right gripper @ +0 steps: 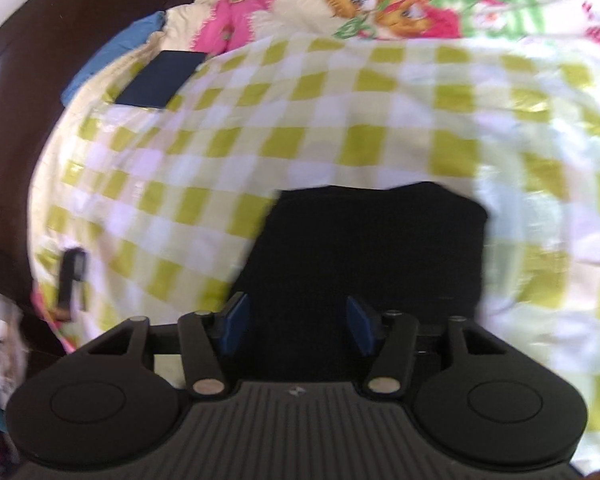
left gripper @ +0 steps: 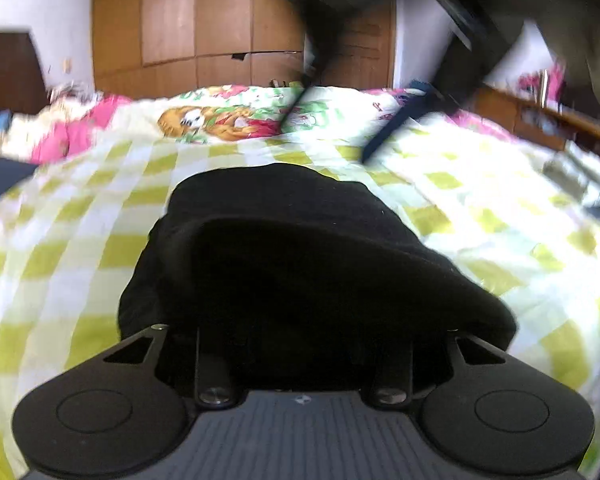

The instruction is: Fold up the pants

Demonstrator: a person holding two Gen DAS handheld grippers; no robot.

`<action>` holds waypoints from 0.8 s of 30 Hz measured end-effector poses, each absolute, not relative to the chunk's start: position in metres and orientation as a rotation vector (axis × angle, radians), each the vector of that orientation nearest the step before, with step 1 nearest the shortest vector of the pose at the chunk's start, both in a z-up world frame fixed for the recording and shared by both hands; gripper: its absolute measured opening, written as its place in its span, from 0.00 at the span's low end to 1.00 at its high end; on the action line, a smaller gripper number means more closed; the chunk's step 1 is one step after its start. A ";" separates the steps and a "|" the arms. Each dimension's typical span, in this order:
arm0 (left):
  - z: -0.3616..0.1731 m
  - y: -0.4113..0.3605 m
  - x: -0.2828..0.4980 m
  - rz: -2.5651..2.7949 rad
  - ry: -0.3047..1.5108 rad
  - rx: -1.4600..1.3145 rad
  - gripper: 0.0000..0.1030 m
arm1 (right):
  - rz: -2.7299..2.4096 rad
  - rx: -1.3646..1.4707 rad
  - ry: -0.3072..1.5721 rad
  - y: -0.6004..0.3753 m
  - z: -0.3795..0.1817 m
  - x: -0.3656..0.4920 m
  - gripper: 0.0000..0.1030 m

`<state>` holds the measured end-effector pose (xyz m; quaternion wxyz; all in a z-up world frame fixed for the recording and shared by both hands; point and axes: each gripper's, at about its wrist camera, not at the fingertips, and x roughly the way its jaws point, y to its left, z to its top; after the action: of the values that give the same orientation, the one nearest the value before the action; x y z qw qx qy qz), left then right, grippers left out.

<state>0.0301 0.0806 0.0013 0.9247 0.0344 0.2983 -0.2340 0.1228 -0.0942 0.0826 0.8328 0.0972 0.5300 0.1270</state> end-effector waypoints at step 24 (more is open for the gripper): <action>0.051 0.156 -0.020 -0.357 0.663 -0.052 0.61 | 0.538 0.051 0.941 -0.095 0.089 0.085 0.67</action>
<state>-0.0200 0.1562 0.0509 0.9296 -0.0253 0.3238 -0.1741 0.0846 -0.0951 0.0889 0.8565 0.0241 0.4476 0.2560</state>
